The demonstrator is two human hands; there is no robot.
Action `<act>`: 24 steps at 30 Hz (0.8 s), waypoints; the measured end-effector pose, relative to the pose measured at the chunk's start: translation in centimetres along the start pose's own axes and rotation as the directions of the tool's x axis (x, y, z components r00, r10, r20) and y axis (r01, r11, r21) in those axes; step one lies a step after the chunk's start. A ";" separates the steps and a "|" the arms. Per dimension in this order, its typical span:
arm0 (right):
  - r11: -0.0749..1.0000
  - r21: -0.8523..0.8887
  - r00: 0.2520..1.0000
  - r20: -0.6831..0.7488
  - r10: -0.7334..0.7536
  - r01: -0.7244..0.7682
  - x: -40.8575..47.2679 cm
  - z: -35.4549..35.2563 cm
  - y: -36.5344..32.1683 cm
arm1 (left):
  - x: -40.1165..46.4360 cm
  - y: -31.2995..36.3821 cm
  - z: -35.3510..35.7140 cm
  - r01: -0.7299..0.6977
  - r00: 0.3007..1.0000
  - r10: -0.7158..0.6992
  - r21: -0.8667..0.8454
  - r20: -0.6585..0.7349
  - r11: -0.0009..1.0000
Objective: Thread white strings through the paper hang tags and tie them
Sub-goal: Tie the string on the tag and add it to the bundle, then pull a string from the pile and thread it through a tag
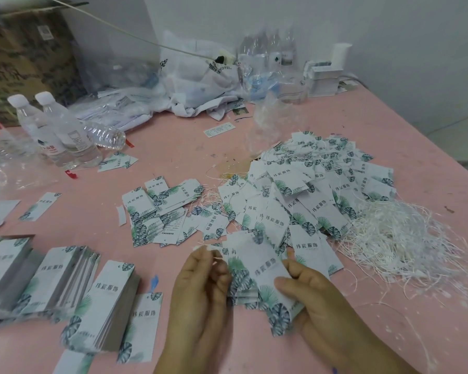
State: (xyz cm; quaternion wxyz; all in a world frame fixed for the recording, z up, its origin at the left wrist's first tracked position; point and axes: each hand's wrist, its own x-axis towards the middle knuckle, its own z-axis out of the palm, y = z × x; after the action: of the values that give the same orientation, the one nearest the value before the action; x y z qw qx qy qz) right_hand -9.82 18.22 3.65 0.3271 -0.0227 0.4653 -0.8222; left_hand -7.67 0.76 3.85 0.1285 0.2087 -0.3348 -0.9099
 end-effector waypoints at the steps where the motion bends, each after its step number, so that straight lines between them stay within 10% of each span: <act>1: 0.999 0.031 0.999 -0.034 -0.019 0.020 0.0 0.0 -0.1 | -0.7 -1.0 -0.2 -0.053 0.997 0.046 0.102 0.068 0.993; 4: 0.992 0.092 0.995 -0.060 -0.078 0.083 0.2 0.1 -0.2 | -1.0 -3.9 -0.7 -0.225 0.969 0.152 0.448 0.194 0.865; 12: 0.984 -0.059 0.977 -0.124 -0.174 0.168 0.0 -0.3 -0.4 | -1.6 -5.3 -0.7 -0.650 0.739 0.466 0.697 0.486 0.304; 24: 0.692 -0.704 0.737 -0.382 -0.558 0.159 6.5 -2.8 -11.7 | -2.4 -4.8 0.5 -0.645 0.721 0.523 0.714 0.454 0.271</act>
State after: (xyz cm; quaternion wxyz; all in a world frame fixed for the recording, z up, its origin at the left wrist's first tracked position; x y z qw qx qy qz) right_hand -21.91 20.77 9.46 -0.0312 0.0208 0.7724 -0.6340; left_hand -6.25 5.48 1.75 0.3153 0.0462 -0.7868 -0.5287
